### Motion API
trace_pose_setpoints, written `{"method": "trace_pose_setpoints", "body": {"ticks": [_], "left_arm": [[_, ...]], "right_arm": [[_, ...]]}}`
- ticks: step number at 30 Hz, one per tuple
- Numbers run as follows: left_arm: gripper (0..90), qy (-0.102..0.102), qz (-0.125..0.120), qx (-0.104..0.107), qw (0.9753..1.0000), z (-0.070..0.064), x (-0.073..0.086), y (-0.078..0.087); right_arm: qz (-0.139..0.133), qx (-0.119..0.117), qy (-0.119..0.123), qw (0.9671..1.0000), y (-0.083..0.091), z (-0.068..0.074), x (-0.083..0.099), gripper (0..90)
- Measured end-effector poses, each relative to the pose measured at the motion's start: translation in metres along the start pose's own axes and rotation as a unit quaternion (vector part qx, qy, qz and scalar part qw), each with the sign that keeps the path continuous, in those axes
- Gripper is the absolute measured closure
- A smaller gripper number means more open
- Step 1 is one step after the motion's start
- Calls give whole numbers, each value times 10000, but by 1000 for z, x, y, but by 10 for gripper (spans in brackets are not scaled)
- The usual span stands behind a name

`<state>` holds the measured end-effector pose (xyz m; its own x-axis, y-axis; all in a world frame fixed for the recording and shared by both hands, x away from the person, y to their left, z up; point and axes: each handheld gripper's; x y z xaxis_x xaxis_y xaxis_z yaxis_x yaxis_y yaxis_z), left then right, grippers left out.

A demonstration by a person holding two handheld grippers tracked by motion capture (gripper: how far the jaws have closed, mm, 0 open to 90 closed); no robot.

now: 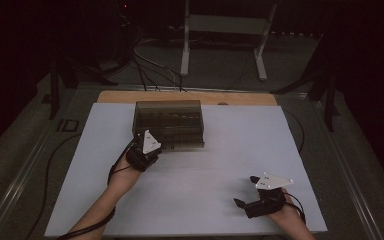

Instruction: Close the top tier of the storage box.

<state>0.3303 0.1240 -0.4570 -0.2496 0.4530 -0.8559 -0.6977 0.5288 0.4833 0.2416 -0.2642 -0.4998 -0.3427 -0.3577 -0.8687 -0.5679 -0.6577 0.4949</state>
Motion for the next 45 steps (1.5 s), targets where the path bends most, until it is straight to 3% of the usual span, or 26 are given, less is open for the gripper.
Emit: {"method": "trace_pose_setpoints", "body": {"ticks": [45], "left_arm": [[900, 31, 144, -150, 9998, 12, -9, -15]], "right_arm": [[-31, 32, 23, 10000, 1, 0, -1, 42]]}}
Point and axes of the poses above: each handheld gripper's, and its own axes: y roughly backward along the jaws, x roughly out of its underside, z roughly to its left, and after that the axes turned 11 degrees about -z, right-handed
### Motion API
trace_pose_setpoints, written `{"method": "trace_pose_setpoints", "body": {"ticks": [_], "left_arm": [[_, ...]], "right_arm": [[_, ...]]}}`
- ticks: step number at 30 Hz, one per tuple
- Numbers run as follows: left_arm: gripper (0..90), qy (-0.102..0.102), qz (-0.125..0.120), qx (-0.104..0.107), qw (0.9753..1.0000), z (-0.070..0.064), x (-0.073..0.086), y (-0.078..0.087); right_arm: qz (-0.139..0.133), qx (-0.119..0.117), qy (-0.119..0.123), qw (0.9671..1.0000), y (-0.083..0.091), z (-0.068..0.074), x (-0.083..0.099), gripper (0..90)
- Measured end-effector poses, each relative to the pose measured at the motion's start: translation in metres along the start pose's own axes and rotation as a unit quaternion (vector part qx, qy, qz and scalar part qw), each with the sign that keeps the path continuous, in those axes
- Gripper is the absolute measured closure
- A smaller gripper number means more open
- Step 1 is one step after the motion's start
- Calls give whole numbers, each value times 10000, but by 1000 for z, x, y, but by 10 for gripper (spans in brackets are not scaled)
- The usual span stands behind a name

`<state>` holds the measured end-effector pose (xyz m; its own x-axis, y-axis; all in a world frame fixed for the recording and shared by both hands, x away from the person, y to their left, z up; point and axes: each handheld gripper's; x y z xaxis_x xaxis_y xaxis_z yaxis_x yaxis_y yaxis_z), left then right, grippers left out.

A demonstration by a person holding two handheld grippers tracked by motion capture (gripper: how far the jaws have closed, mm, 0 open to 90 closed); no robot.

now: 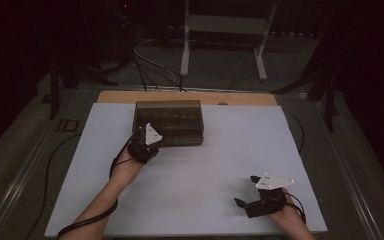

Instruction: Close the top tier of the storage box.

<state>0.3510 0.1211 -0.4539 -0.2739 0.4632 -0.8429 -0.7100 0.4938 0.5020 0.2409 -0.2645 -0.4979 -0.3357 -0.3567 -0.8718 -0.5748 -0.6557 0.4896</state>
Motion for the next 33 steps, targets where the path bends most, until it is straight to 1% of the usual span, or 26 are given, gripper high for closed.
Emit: {"method": "trace_pose_setpoints", "body": {"ticks": [4, 8, 13, 17, 23, 26, 28, 33], "left_arm": [[900, 22, -11, -28, 10000, 1, -1, -2], [900, -14, 17, -58, 10000, 2, -2, -4], [900, 22, 13, -88, 10000, 4, -3, -7], [900, -14, 46, -112, 9999, 4, -3, -9], [900, -6, 53, -150, 9999, 6, -4, -11], [900, -54, 91, -188, 9998, 7, -4, -13], [900, 3, 100, -194, 9998, 8, -3, -14], [900, 10, 118, -237, 9996, 10, -3, -17]], "right_arm": [[10, 10, 14, 10000, 0, 0, 0, 41], [14, 11, 26, 10000, 0, 0, 0, 42], [27, 13, 24, 10000, 0, 0, 0, 42], [24, 14, 15, 10000, 0, 0, 1, 42], [16, 16, 20, 10000, 0, 0, 0, 42], [9, 13, 17, 10000, 0, 0, 0, 42], [2, 9, 11, 10000, 1, 0, 0, 42], [-2, 14, 10, 10000, 1, 0, 0, 42]]}}
Point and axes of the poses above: each handheld gripper's, and its own axes: y roughly backward along the jaws, x roughly out of its underside, z roughly to its left, and after that the axes turned 11 degrees about -z, right-handed
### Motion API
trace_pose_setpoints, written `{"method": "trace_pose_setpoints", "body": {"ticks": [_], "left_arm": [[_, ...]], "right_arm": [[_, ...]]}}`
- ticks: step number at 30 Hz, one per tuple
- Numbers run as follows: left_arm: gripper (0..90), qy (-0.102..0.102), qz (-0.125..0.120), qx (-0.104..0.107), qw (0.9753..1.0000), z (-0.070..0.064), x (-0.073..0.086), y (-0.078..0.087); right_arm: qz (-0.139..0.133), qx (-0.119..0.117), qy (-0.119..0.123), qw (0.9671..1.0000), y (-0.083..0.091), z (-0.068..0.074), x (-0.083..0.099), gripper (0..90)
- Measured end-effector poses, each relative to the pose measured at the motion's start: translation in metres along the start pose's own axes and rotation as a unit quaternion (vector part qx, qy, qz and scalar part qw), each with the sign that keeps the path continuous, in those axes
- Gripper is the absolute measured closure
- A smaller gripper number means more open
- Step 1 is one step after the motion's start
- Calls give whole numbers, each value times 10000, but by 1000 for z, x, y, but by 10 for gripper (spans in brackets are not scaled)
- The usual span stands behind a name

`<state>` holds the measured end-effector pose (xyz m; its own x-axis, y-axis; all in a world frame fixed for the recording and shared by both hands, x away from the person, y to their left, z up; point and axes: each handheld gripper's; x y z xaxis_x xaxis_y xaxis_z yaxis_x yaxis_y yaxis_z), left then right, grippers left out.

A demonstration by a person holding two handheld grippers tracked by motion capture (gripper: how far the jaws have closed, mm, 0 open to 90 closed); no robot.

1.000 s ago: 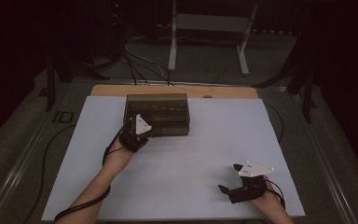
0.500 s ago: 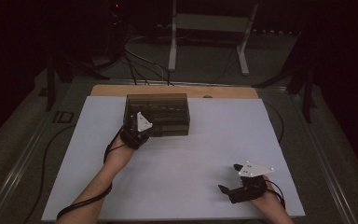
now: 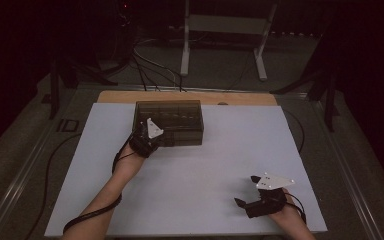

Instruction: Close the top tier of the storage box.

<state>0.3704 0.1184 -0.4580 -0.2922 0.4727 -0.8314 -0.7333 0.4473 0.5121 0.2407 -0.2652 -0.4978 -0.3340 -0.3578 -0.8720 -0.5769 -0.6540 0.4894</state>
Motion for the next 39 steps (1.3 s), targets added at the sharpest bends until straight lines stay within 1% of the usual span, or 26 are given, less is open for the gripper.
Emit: {"method": "trace_pose_setpoints", "body": {"ticks": [13, 18, 21, 29, 36, 38, 39], "left_arm": [[900, -50, 55, -57, 10000, 2, -4, -5], [900, -41, 51, -66, 10000, 3, -4, -6], [900, -27, 46, -53, 10000, 4, -4, -7], [900, -69, 60, -45, 9999, 4, -5, -8], [900, -45, 87, -33, 9999, 5, -6, -7], [900, 3, 83, 8, 10000, 4, -6, -6], [900, -18, 87, 13, 10000, 4, -5, -5]], "right_arm": [[-10, 11, -4, 10000, 0, 0, 0, 41], [-13, 7, -18, 10000, 0, 0, 0, 42], [-1, 2, -17, 10000, 0, 0, 0, 42], [-5, 5, -17, 10000, 0, -1, 0, 42], [0, 8, -21, 10000, 0, -1, 0, 42], [-4, 11, -16, 10000, 0, -1, 0, 42], [-1, 12, -22, 10000, 0, -1, 0, 42]]}}
Point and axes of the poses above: each handheld gripper's, and its own axes: y roughly backward along the jaws, x roughly out of its underside, z roughly to its left, and after that the axes turned 11 degrees about -z, right-handed
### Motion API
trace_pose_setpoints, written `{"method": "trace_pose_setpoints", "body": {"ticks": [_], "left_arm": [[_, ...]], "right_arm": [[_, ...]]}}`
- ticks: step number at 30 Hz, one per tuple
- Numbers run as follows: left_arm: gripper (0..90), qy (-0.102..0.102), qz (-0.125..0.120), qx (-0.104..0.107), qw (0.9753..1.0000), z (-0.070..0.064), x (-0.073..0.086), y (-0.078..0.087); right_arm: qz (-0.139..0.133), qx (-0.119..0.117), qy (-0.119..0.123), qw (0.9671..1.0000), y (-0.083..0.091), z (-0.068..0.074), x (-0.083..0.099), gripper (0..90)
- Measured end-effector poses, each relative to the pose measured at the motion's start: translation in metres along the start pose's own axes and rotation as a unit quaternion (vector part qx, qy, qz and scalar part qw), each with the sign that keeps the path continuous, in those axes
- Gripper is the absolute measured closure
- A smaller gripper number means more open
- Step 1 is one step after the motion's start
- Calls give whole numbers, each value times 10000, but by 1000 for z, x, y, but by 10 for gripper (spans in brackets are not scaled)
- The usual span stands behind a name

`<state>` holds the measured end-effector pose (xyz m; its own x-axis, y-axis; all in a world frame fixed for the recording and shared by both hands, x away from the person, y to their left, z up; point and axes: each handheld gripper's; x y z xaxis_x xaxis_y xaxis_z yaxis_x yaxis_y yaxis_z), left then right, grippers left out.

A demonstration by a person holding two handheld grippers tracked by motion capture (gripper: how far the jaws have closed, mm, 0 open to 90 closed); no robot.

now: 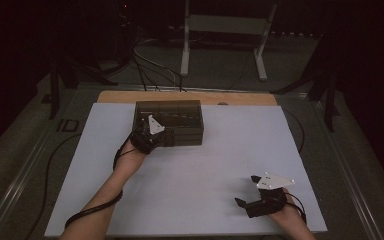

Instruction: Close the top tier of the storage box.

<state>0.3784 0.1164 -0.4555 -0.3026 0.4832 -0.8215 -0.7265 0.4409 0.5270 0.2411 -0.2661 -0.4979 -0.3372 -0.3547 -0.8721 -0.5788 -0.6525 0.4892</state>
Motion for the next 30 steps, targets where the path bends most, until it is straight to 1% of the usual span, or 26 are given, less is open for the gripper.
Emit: {"method": "trace_pose_setpoints", "body": {"ticks": [5, 8, 14, 15, 17, 18, 19, 22, 24, 25, 28, 30], "left_arm": [[900, 10, -9, 13, 10000, 1, 1, 5], [900, 165, -65, 44, 9998, 3, 1, 9], [899, 387, -123, 116, 9991, 6, 0, 18], [876, 400, -121, 131, 9990, 6, 0, 19], [872, 448, -121, 159, 9988, 6, 0, 21], [852, 457, -110, 191, 9987, 6, 0, 22], [851, 450, -85, 227, 9987, 6, 0, 23], [786, 446, -83, 283, 9986, 4, 1, 25], [779, 477, -106, 325, 9983, 4, 1, 26], [739, 485, -115, 361, 9981, 3, 1, 27], [679, 508, -128, 453, 9976, 2, 2, 29], [636, 487, -121, 501, 9975, 1, 3, 31]], "right_arm": [[3, 3, -1, 10000, 0, 0, 0, 42], [-4, 14, 1, 10000, 0, 0, 0, 42], [-2, 15, 3, 10000, 0, 0, 0, 42], [1, 13, 7, 10000, 0, 0, 0, 42], [-5, 9, 13, 10000, 0, 0, 0, 42], [-7, 8, 14, 10000, 0, 0, 0, 42], [-7, 9, 16, 10000, 0, 0, -1, 42], [-6, 13, 15, 10000, 0, 0, -1, 42], [-6, 12, 21, 10000, 0, 0, -1, 42], [-3, 12, 25, 10000, -1, 0, 0, 42], [9, 18, 16, 10000, -1, 0, 0, 42], [9, 21, 17, 10000, -1, 0, 0, 42]]}}
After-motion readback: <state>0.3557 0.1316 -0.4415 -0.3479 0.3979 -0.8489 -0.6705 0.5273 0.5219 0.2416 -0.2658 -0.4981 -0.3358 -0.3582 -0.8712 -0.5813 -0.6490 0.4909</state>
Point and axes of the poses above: each handheld gripper's, and its own axes: y roughly backward along the jaws, x roughly out of its underside, z roughly to its left, and after that the axes turned 11 degrees about -z, right-handed
